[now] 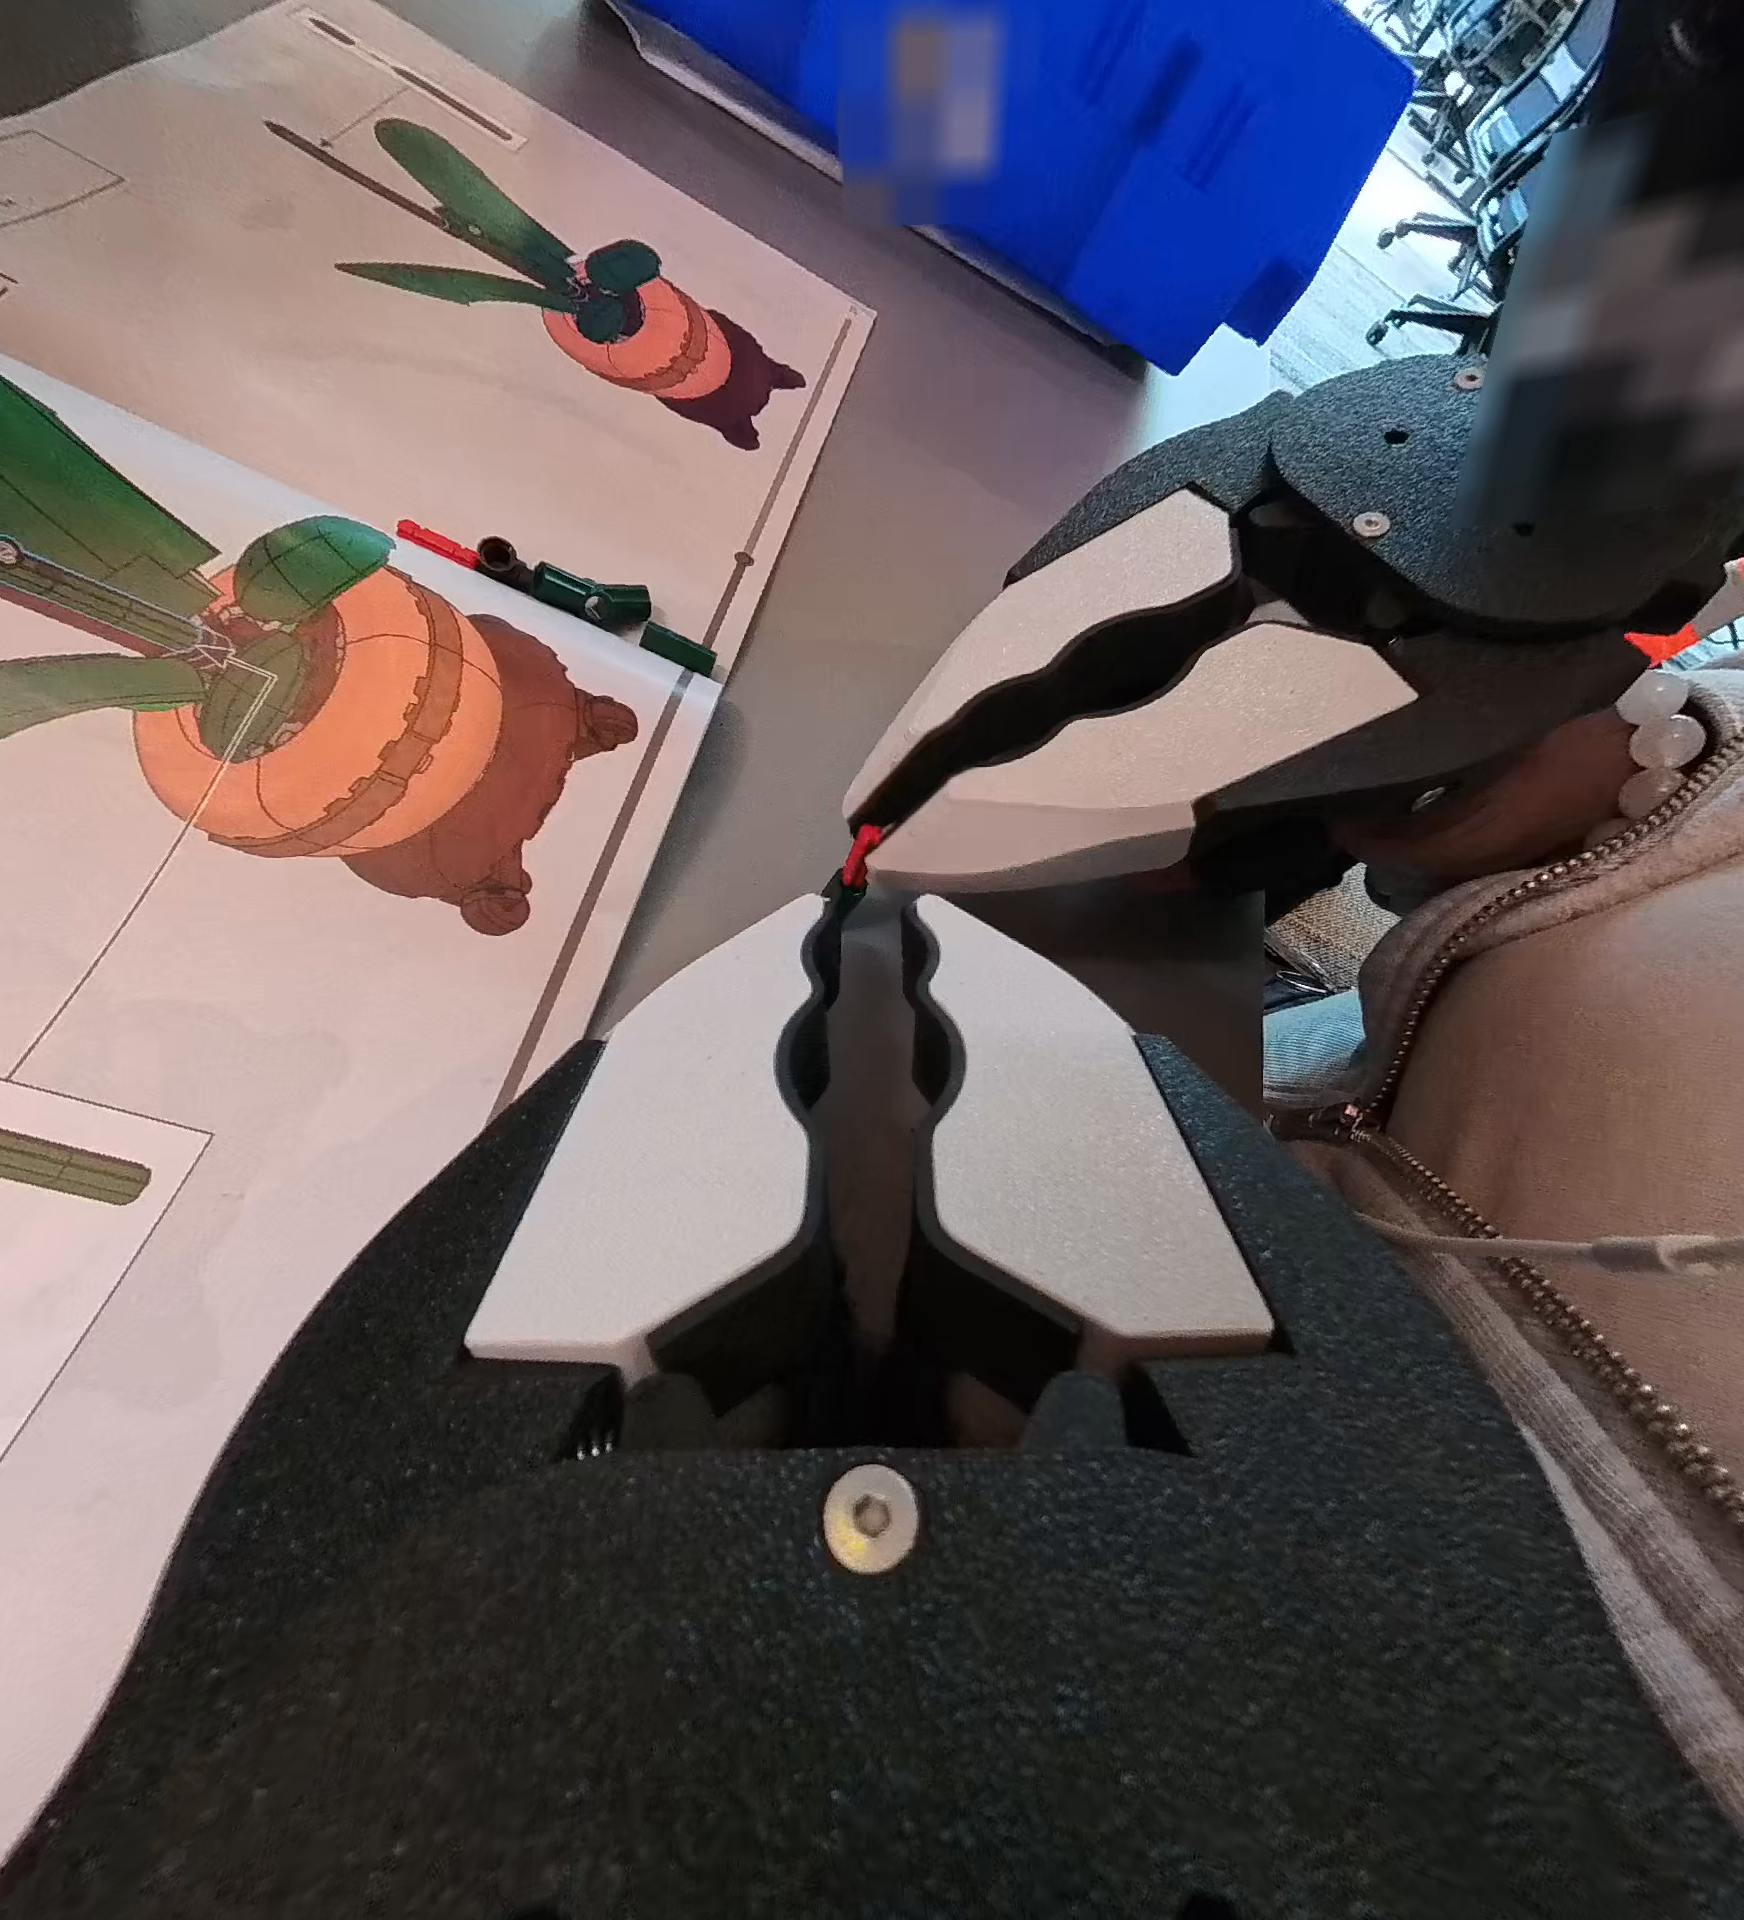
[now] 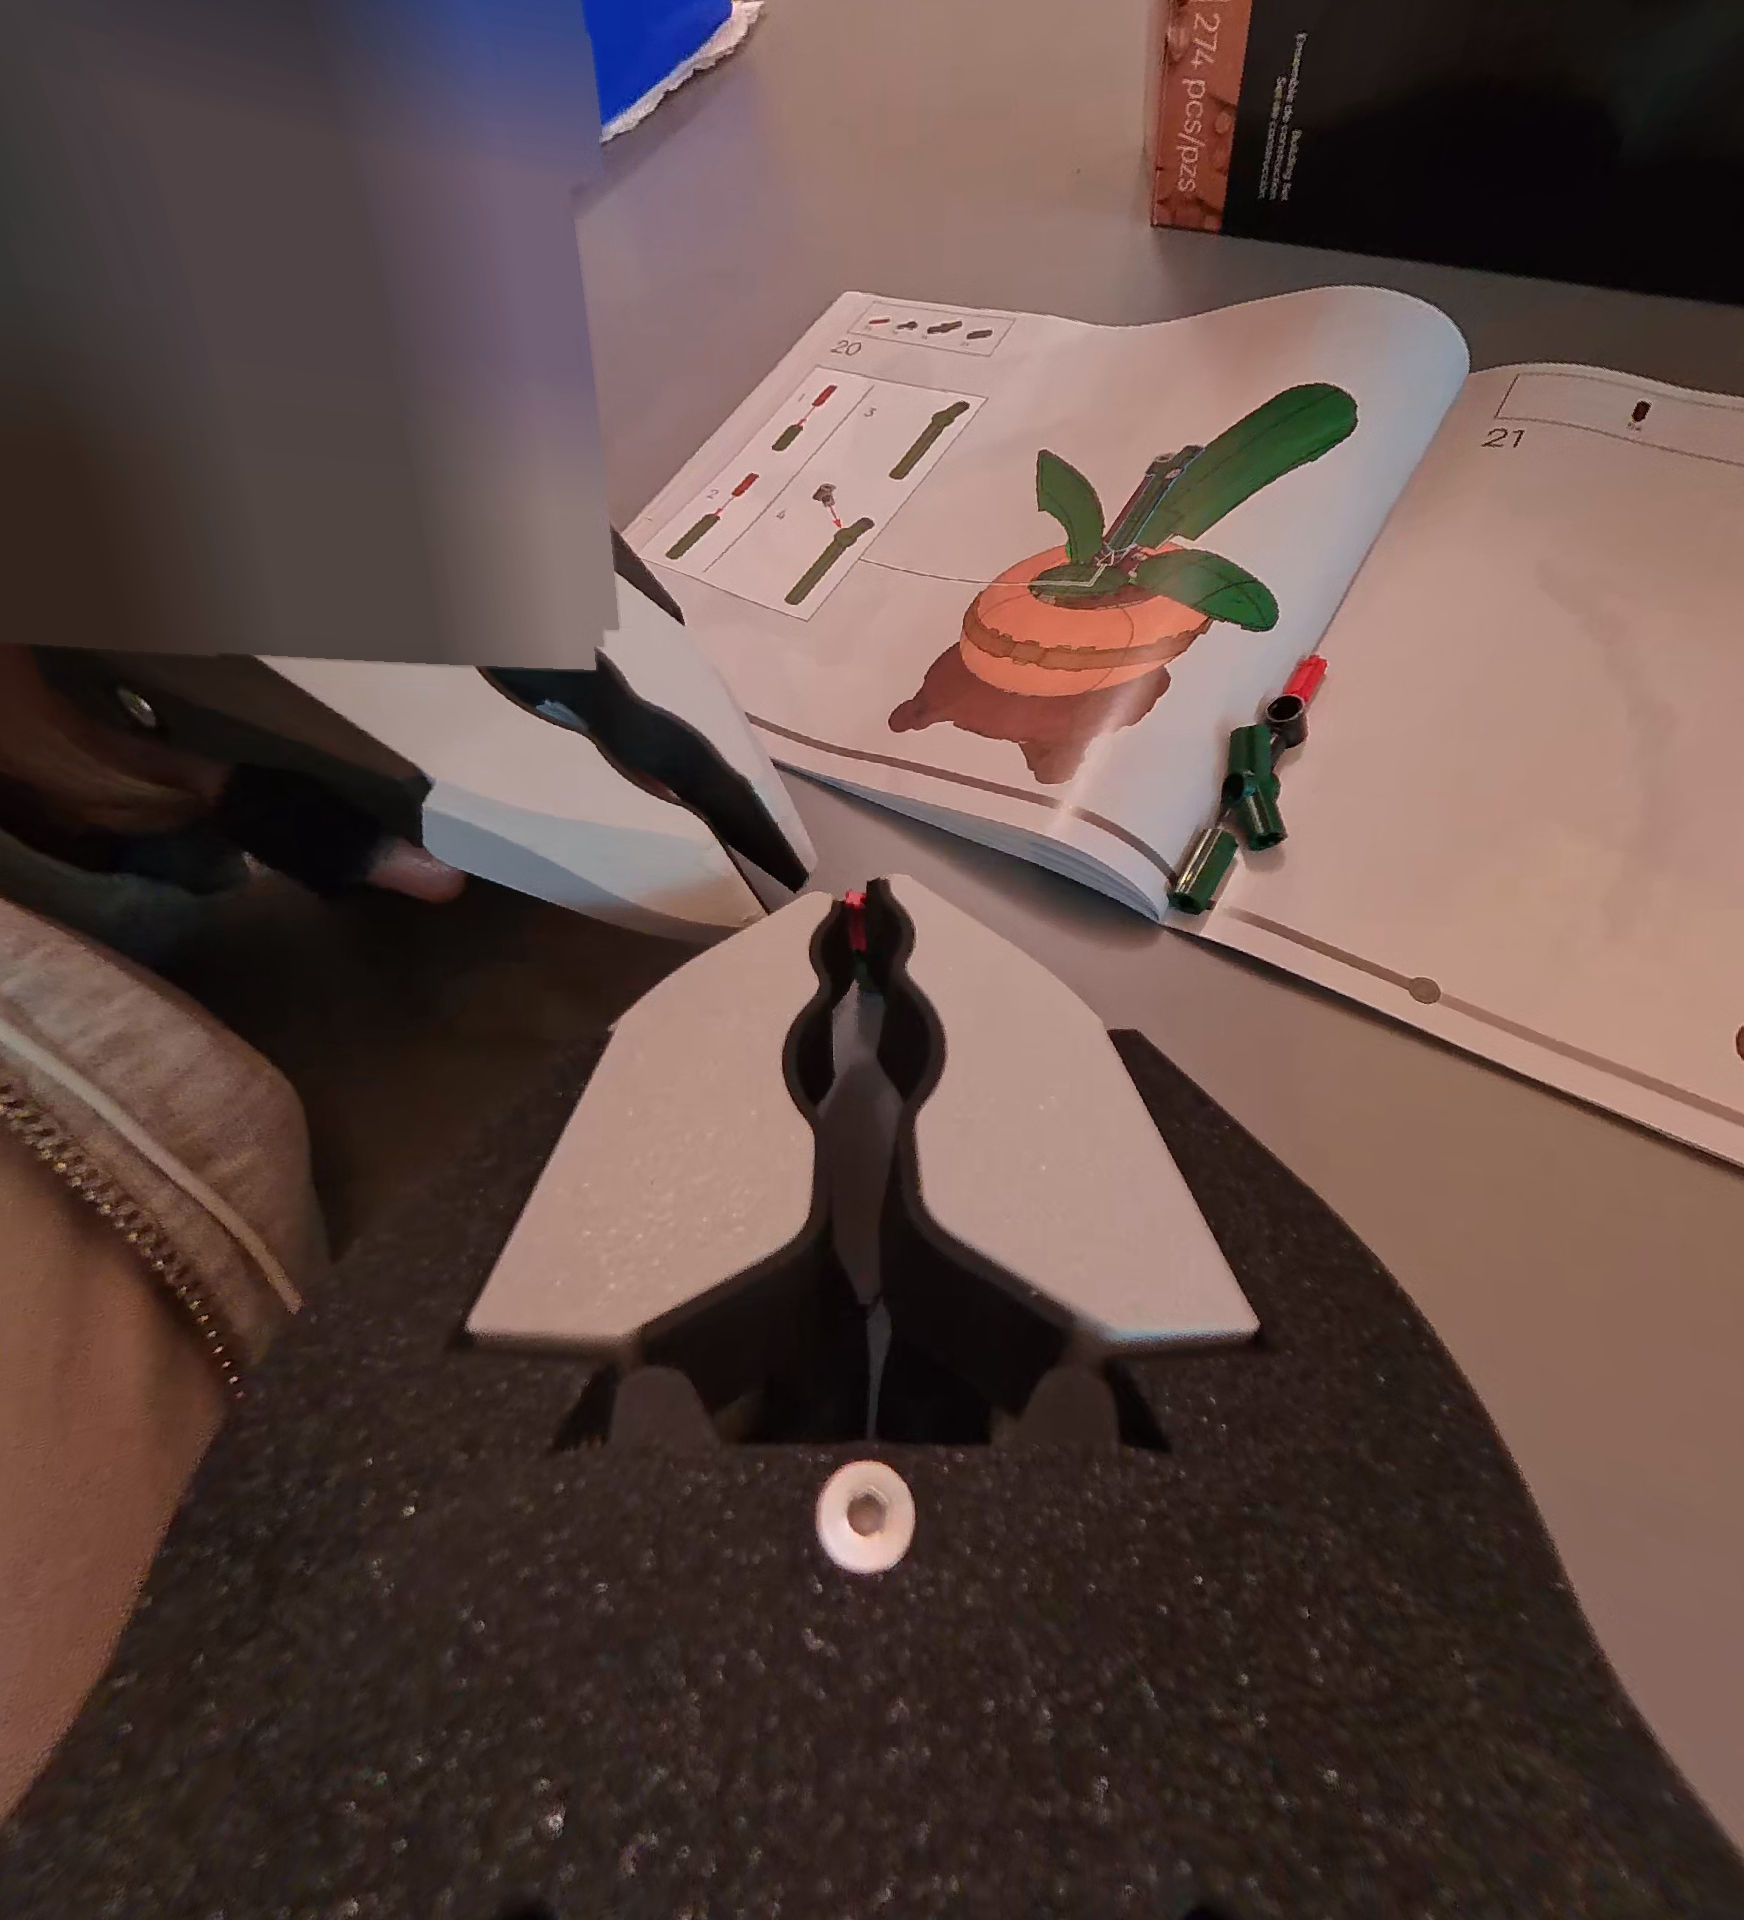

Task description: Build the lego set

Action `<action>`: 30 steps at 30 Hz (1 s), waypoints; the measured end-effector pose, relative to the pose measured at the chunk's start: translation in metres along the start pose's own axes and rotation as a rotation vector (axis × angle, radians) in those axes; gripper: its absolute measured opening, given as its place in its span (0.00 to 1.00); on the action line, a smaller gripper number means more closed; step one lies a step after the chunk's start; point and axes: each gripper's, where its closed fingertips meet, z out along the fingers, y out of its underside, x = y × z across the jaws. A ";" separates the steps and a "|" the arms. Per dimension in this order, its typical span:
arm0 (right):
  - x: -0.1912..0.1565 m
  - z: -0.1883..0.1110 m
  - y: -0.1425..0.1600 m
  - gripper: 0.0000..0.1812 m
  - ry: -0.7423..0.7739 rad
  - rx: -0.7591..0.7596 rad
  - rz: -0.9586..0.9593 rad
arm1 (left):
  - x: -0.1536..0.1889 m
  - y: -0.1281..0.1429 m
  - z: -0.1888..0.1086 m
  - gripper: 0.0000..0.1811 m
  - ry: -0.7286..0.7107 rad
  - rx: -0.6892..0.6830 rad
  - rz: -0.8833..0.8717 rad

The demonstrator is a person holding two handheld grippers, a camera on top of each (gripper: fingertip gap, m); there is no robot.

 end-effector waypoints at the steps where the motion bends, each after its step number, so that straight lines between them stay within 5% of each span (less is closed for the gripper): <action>1: 0.000 0.000 0.000 0.01 -0.002 -0.003 0.001 | 0.000 0.000 0.000 0.06 0.000 0.000 0.000; 30: -0.002 0.001 0.004 0.01 0.043 -0.036 -0.181 | -0.001 0.002 0.001 0.05 0.006 -0.015 -0.014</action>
